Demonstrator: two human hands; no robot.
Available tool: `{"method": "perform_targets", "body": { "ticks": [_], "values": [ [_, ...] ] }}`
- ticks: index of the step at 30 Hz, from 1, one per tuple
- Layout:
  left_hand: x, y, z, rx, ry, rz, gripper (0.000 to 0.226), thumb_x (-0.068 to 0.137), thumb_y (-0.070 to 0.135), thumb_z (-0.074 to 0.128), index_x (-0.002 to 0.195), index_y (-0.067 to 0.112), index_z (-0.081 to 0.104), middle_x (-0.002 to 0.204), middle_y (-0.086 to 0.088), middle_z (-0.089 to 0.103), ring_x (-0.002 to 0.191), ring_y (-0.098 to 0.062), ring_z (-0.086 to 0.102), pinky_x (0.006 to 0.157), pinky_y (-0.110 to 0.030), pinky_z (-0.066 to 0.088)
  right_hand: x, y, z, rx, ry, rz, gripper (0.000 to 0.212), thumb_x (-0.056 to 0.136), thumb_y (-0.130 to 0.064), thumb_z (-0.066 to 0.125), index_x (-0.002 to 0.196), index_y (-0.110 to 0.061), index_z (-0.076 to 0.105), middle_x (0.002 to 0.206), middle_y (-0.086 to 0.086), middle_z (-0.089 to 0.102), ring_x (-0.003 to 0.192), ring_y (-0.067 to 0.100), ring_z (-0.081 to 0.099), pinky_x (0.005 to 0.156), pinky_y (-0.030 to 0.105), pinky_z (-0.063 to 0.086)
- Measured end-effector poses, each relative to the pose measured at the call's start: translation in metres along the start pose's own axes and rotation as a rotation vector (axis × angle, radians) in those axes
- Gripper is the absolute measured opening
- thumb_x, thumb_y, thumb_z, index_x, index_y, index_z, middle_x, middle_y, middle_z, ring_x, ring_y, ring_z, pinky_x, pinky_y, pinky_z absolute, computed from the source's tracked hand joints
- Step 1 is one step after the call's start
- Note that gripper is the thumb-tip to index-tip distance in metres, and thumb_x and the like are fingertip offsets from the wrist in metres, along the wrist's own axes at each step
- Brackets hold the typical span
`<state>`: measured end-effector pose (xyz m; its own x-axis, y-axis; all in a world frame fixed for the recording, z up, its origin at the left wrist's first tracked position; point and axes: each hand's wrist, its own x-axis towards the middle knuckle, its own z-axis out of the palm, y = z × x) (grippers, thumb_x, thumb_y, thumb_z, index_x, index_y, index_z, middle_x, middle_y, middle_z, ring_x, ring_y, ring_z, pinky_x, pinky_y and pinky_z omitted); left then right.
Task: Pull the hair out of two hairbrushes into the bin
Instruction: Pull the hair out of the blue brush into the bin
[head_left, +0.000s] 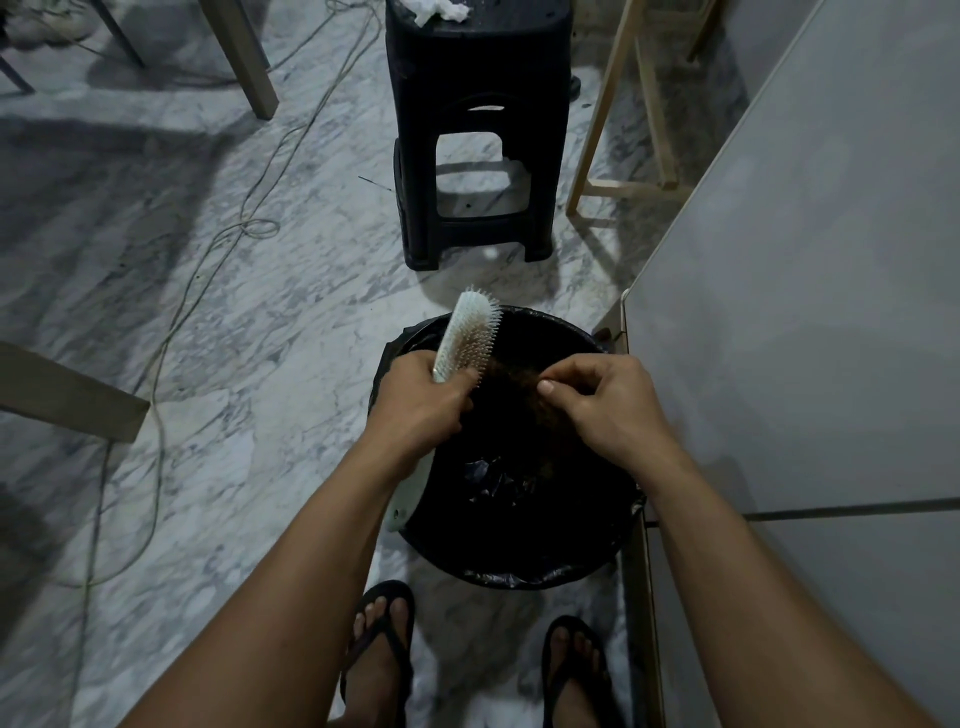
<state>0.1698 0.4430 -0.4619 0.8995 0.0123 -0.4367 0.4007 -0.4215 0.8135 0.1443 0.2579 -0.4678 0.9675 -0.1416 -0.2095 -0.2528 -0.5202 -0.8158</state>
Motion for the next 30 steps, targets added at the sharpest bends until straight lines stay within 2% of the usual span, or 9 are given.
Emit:
{"method": "perform_targets", "body": {
  "ticks": [3, 5, 8, 14, 19, 22, 24, 27, 30],
  "values": [
    [-0.001, -0.001, 0.004, 0.029, -0.063, 0.001, 0.011, 0.091, 0.017, 0.064, 0.080, 0.016, 0.062, 0.070, -0.008, 0.065, 0.048, -0.015, 0.053, 0.049, -0.026, 0.043, 0.000, -0.002, 0.002, -0.053, 0.040, 0.001, 0.007, 0.083, -0.021, 0.070, 0.081, -0.027, 0.074, 0.079, -0.006, 0.073, 0.079, 0.013, 0.068, 0.075, 0.027, 0.053],
    [-0.002, 0.001, 0.003, 0.033, -0.108, -0.018, 0.002, 0.088, 0.011, 0.064, 0.089, 0.010, 0.064, 0.071, -0.008, 0.063, 0.052, -0.016, 0.055, 0.053, -0.029, 0.046, -0.002, 0.000, 0.002, -0.219, 0.068, 0.049, 0.010, 0.084, -0.024, 0.067, 0.089, -0.024, 0.076, 0.089, -0.001, 0.075, 0.088, 0.019, 0.068, 0.082, 0.030, 0.053],
    [-0.003, 0.002, 0.004, 0.058, -0.142, -0.043, 0.014, 0.085, 0.004, 0.061, 0.098, 0.005, 0.065, 0.073, -0.011, 0.063, 0.058, -0.021, 0.058, 0.059, -0.034, 0.052, -0.004, 0.001, 0.000, -0.389, 0.044, 0.143, 0.018, 0.085, -0.024, 0.063, 0.098, -0.025, 0.075, 0.103, 0.004, 0.075, 0.102, 0.026, 0.065, 0.086, 0.030, 0.049],
    [-0.005, 0.002, 0.010, 0.062, -0.182, -0.040, 0.017, 0.091, 0.004, 0.056, 0.104, 0.005, 0.066, 0.081, -0.013, 0.064, 0.063, -0.021, 0.059, 0.054, -0.031, 0.056, -0.003, -0.003, 0.002, -0.224, -0.026, 0.117, 0.016, 0.085, -0.024, 0.065, 0.097, -0.025, 0.075, 0.098, -0.001, 0.076, 0.098, 0.017, 0.068, 0.092, 0.035, 0.053],
    [-0.005, 0.001, 0.014, 0.064, -0.194, -0.040, 0.014, 0.095, 0.010, 0.055, 0.103, 0.007, 0.066, 0.092, -0.017, 0.069, 0.062, -0.020, 0.060, 0.056, -0.035, 0.059, -0.003, -0.003, 0.003, -0.169, -0.020, 0.046, 0.029, 0.082, -0.023, 0.067, 0.111, -0.025, 0.071, 0.108, -0.004, 0.074, 0.102, 0.014, 0.067, 0.098, 0.035, 0.051],
    [-0.006, 0.002, 0.014, 0.049, -0.213, -0.039, 0.012, 0.095, 0.011, 0.056, 0.099, 0.007, 0.067, 0.087, -0.017, 0.068, 0.059, -0.020, 0.061, 0.059, -0.040, 0.059, -0.004, -0.008, 0.004, -0.081, 0.070, -0.053, 0.030, 0.082, -0.017, 0.066, 0.111, -0.026, 0.071, 0.109, -0.008, 0.072, 0.103, 0.010, 0.065, 0.096, 0.032, 0.052],
    [-0.009, 0.005, 0.015, 0.035, -0.232, -0.042, 0.013, 0.095, 0.011, 0.057, 0.099, 0.005, 0.068, 0.081, -0.016, 0.067, 0.057, -0.021, 0.061, 0.060, -0.042, 0.059, -0.006, -0.011, 0.006, -0.007, 0.092, -0.121, 0.027, 0.081, -0.017, 0.069, 0.106, -0.027, 0.072, 0.102, -0.009, 0.071, 0.092, 0.006, 0.065, 0.087, 0.027, 0.054],
    [-0.013, 0.010, 0.016, -0.001, -0.265, -0.031, 0.016, 0.094, 0.012, 0.058, 0.093, 0.001, 0.070, 0.069, -0.014, 0.062, 0.056, -0.022, 0.058, 0.052, -0.034, 0.053, -0.008, -0.012, 0.011, 0.025, 0.035, -0.182, 0.034, 0.076, -0.023, 0.077, 0.109, -0.030, 0.072, 0.093, -0.007, 0.066, 0.077, 0.008, 0.062, 0.076, 0.020, 0.051],
    [-0.016, 0.012, 0.014, -0.016, -0.306, -0.034, 0.016, 0.093, 0.006, 0.055, 0.085, 0.003, 0.069, 0.053, -0.005, 0.058, 0.047, -0.017, 0.053, 0.042, -0.025, 0.045, -0.008, -0.011, 0.014, 0.008, -0.013, -0.192, 0.038, 0.075, -0.014, 0.078, 0.110, -0.029, 0.073, 0.090, -0.008, 0.058, 0.075, 0.010, 0.059, 0.076, 0.018, 0.050]
  ]
}}
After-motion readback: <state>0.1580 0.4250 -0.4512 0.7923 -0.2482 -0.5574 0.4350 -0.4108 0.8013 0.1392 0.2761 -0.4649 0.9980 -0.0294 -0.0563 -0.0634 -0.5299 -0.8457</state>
